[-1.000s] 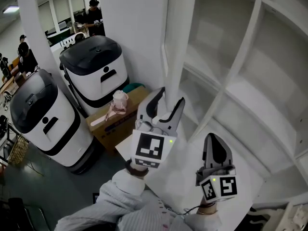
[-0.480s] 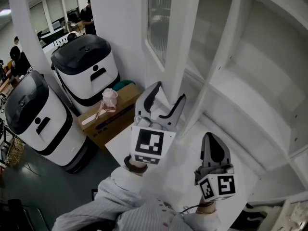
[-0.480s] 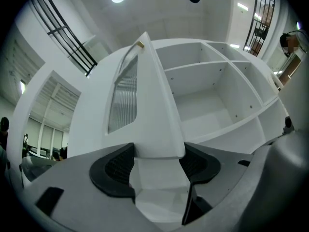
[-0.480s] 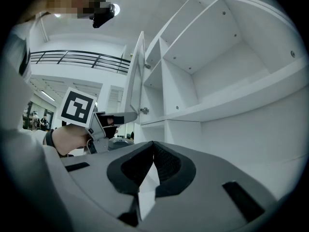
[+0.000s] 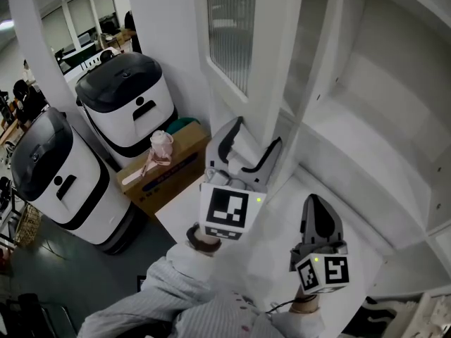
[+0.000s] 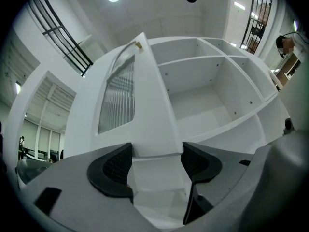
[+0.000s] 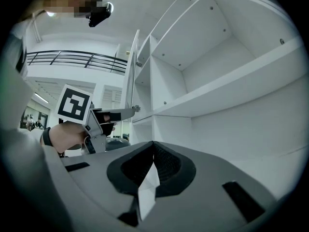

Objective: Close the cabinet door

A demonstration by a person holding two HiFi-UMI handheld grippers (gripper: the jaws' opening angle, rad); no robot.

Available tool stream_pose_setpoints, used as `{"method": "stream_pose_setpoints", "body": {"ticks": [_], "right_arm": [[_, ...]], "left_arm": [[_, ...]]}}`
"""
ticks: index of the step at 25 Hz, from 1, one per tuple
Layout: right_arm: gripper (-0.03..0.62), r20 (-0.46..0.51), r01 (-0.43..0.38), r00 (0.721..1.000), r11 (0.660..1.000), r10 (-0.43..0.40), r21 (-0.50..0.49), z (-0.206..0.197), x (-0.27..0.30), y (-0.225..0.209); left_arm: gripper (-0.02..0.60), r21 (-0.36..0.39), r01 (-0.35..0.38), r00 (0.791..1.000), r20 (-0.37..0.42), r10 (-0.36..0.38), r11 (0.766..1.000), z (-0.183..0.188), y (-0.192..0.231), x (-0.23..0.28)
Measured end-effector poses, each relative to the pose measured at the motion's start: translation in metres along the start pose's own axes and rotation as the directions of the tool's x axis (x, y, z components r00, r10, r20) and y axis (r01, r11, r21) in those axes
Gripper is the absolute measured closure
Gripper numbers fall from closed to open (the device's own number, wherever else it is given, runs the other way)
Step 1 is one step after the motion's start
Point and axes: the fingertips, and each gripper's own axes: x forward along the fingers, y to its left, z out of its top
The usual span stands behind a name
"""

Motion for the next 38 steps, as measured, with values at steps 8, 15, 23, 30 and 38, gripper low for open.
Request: {"method": "stream_pose_setpoints", "body": {"ticks": [8,15,23,30,38], "right_arm": [[0.582,-0.007,0.018,1.0,1.0,-0.018,0.006,-0.005,0.004,-0.011],[0.582,-0.021,0.025,0.999,1.0,-0.025,0.005,-0.01,0.006,-0.015],[0.582,-0.033,0.033,0.999,0.999,-0.033,0.001,-0.014,0.009,-0.018],[0.582,-0.036,0.05,0.998,0.999,-0.05,0.001,-0.014,0.01,-0.024],[0.582,-0.041,0.058,0.997,0.998,-0.058,0.005,-0.018,0.012,-0.028]], "left_arm": [[0.262,-0.003,0.043,0.999,0.008,-0.043,0.999,-0.003,-0.009,0.016],[0.261,-0.003,0.077,0.997,0.022,-0.077,0.997,-0.004,-0.015,0.03],[0.262,-0.005,0.095,0.995,0.037,-0.095,0.995,-0.007,-0.018,0.04],[0.267,-0.009,0.108,0.993,0.042,-0.107,0.994,-0.007,-0.02,0.048],[0.27,-0.015,0.121,0.992,0.047,-0.12,0.993,-0.009,-0.022,0.057]]}}
